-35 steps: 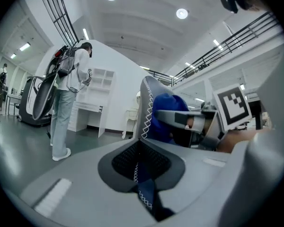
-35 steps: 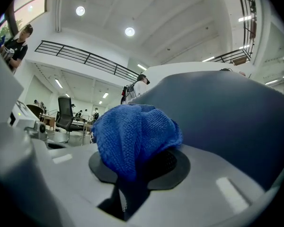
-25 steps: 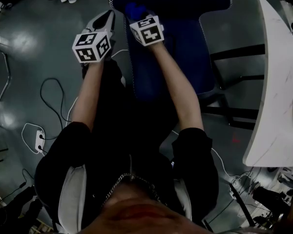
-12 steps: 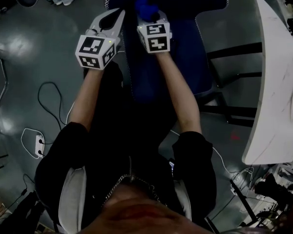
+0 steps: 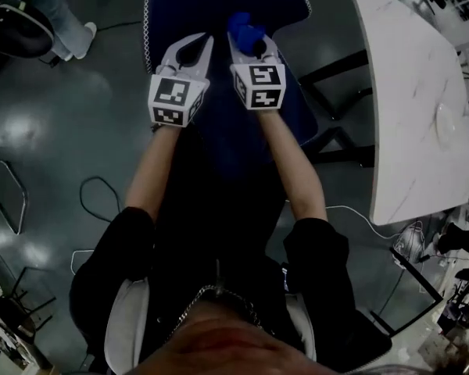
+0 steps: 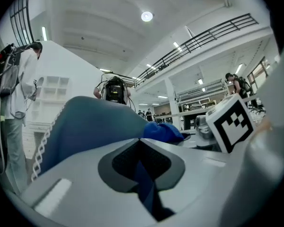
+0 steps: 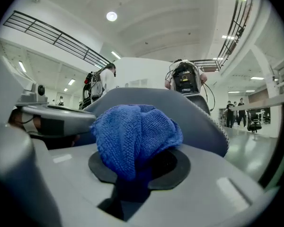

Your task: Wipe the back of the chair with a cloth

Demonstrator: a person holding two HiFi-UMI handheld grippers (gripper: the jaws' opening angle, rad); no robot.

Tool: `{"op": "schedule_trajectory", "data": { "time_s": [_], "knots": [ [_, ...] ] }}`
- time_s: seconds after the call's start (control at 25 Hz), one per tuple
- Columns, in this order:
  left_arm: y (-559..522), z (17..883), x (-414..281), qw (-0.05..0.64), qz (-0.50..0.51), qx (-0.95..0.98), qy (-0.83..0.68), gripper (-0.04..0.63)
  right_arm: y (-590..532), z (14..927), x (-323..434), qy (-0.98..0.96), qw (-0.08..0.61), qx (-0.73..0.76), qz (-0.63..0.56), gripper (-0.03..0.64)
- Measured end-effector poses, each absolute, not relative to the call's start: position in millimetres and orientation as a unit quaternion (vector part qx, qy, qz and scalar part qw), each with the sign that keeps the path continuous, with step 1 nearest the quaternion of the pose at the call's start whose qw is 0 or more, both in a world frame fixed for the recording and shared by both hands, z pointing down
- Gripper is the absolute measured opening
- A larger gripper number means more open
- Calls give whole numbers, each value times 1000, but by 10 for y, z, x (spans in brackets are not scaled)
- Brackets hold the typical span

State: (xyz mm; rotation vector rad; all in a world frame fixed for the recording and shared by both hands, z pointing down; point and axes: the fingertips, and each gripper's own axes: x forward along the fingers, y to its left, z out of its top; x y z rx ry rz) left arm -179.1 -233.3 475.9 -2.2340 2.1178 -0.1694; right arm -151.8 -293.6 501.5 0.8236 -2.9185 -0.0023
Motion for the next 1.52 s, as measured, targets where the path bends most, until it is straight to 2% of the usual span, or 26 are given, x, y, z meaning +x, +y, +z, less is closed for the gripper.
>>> {"op": "schedule_trajectory", "data": {
  "time_s": [0.48, 0.8, 1.12, 1.52],
  "knots": [
    [-2270, 2353, -1125, 22, -88, -771, 630, 11, -2590, 2670, -579, -933, 57, 355, 37, 115],
    [-1672, 961, -697, -42, -78, -782, 617, 11, -1934, 1209, 131, -915, 47, 390, 94, 114],
    [-1336, 711, -511, -36, -91, -815, 572, 11, -1314, 795, 511, -881, 40, 462, 93, 110],
    [-546, 932, -721, -21, -107, -859, 500, 11, -375, 1156, 217, -839, 56, 527, 119, 110]
  ]
}}
